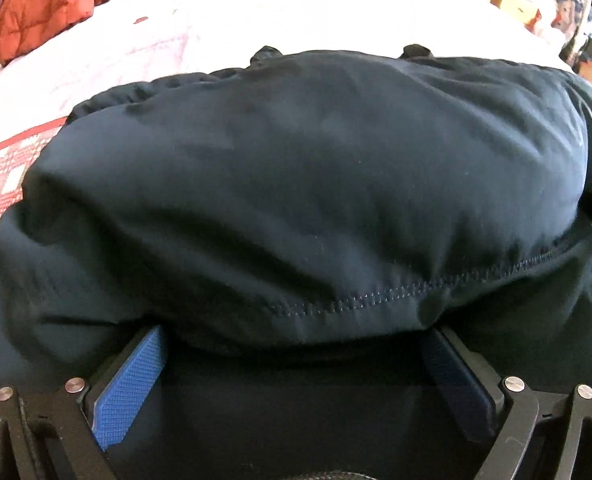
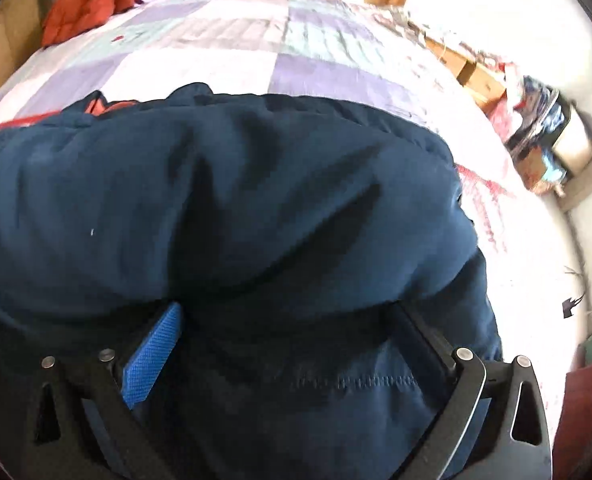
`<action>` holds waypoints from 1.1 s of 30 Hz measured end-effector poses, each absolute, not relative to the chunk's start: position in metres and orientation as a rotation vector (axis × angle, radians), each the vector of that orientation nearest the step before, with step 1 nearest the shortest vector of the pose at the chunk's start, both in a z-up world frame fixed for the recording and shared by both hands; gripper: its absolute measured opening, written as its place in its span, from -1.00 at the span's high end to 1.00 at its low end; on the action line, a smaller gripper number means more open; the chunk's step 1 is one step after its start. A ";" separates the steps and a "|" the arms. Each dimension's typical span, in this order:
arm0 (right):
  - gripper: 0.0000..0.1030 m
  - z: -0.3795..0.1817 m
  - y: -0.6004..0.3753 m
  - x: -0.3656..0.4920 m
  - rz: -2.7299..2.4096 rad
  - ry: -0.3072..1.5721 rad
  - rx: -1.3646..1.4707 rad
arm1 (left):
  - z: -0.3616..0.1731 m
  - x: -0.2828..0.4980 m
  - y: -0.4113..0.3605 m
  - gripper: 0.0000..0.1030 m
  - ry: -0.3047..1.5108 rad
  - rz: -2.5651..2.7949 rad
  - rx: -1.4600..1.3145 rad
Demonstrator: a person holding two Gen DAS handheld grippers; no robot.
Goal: Fold large clothes
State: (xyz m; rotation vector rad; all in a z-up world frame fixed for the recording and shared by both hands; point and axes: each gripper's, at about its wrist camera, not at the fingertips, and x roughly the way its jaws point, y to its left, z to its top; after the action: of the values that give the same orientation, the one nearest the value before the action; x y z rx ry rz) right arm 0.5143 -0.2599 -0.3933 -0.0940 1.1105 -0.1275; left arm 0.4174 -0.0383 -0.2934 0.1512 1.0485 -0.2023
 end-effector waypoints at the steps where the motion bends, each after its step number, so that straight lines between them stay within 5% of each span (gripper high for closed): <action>1: -1.00 -0.392 -0.258 0.514 -0.122 1.109 -0.100 | -0.292 0.418 -0.037 -1.00 1.056 -0.201 0.143; 7: -0.91 -0.339 -0.283 0.461 -0.126 0.952 -0.001 | -0.297 0.407 -0.034 -1.00 1.051 -0.214 0.130; 11: -0.91 -0.355 -0.268 0.423 -0.109 1.011 -0.049 | -0.299 0.415 -0.035 -1.00 1.064 -0.202 0.100; 21: -1.00 -0.387 -0.274 0.527 -0.172 1.101 -0.076 | -0.285 0.426 -0.030 -1.00 1.076 -0.192 0.021; 26: -0.89 -0.339 -0.260 0.481 -0.029 0.886 -0.039 | -0.242 0.405 -0.031 -1.00 0.931 -0.324 -0.019; 33: -0.98 -0.386 -0.214 0.533 0.027 1.045 -0.108 | -0.300 0.462 -0.072 -1.00 1.096 -0.271 0.094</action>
State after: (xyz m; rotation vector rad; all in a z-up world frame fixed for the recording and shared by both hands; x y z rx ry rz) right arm 0.5328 -0.2139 -0.3861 -0.1081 1.0452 0.0270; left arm 0.4625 -0.0718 -0.3003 0.0939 1.0962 -0.2708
